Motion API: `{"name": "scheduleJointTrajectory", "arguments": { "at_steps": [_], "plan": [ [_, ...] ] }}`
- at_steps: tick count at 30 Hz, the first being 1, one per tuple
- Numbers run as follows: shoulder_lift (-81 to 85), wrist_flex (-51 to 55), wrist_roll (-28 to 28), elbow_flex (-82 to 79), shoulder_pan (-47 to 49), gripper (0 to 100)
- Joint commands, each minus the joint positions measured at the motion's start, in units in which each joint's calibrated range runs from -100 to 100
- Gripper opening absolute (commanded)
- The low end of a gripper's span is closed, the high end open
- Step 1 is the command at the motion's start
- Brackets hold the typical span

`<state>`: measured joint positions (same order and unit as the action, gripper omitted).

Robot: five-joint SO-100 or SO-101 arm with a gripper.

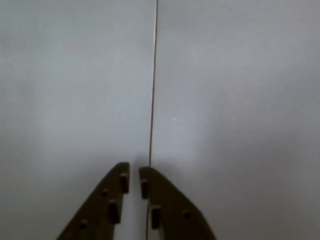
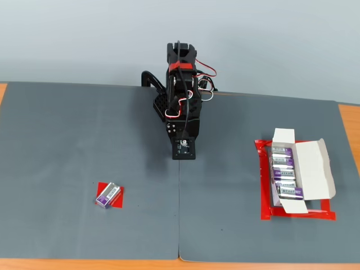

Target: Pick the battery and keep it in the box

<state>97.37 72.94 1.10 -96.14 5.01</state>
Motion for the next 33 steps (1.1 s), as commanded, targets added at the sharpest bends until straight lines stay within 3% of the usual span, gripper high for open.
{"name": "scheduleJointTrajectory", "arguments": {
  "at_steps": [1,17,33],
  "plan": [
    [-5.5,-5.1,0.3,5.1,-0.9,2],
    [-37.0,-27.5,-0.2,27.0,-9.3,2],
    [-75.3,-32.1,-5.3,56.5,-22.7,2]
  ]
}}
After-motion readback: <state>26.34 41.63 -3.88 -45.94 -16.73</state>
